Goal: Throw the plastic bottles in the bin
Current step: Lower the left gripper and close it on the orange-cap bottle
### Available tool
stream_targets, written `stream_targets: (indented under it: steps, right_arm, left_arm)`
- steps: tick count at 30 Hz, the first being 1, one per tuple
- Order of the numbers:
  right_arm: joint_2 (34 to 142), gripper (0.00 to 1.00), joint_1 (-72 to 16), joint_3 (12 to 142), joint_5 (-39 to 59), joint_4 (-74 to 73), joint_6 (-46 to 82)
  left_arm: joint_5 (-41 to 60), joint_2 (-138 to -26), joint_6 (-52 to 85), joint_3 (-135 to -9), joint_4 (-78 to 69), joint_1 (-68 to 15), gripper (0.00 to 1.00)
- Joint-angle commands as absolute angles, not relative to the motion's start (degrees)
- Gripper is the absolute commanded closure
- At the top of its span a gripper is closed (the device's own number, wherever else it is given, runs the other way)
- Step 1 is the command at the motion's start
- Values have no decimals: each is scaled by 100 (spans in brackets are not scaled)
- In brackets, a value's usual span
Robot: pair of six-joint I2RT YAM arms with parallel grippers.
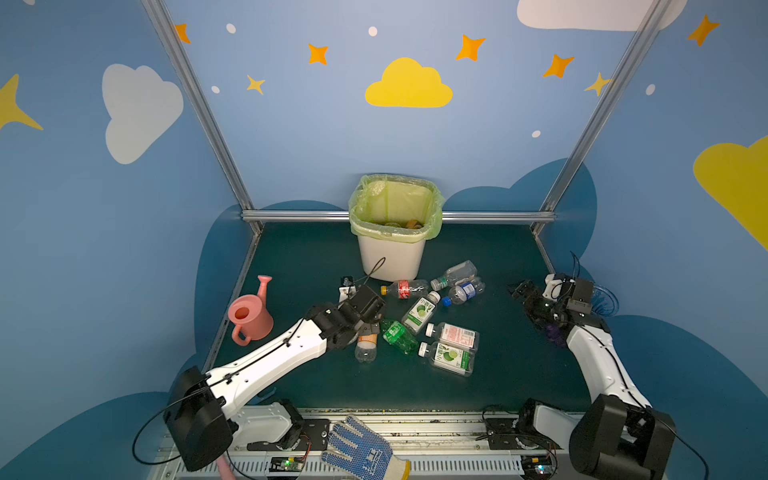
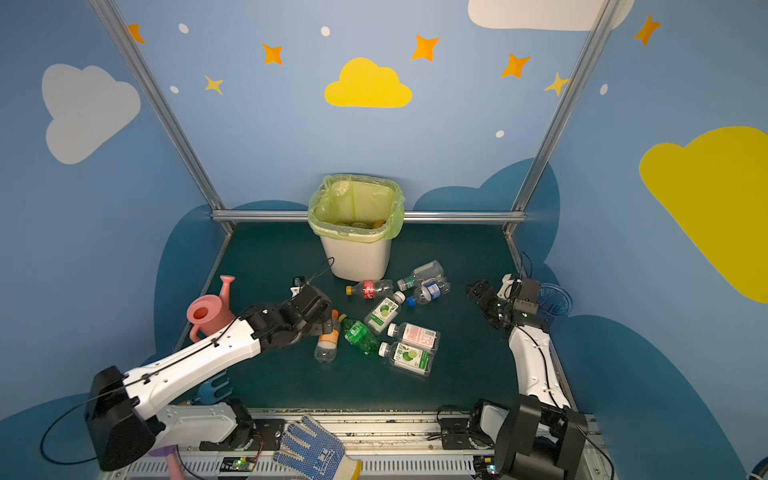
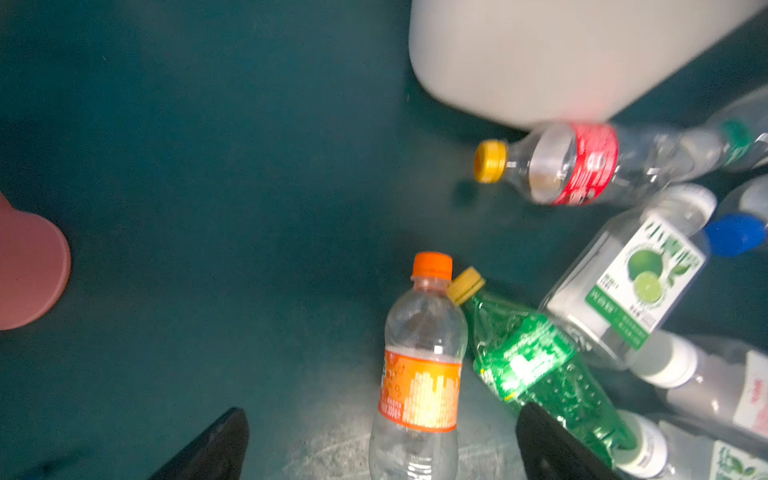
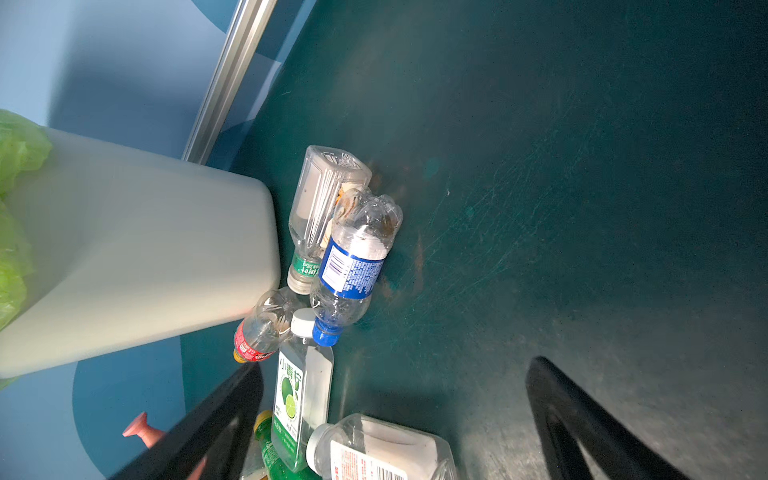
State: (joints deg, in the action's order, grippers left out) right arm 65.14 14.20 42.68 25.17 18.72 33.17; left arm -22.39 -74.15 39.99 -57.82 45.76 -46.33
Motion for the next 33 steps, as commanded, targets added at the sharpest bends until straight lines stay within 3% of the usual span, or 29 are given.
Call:
stream_targets:
  steps: [1, 27, 33]
  right_arm:
    - [6526, 2, 1404, 4203, 2558, 1818, 3278]
    - [6389, 2, 1426, 4069, 2361, 1906, 3301]
    - [6396, 2, 1435, 4069, 2312, 1925, 3274]
  left_arm:
    - [-2131, -7638, 4343, -5742, 5050, -4699, 1]
    - [-338, -9605, 3352, -6158, 4065, -4022, 18]
    - [-230, -9651, 3402, -6032, 3907, -3913, 29]
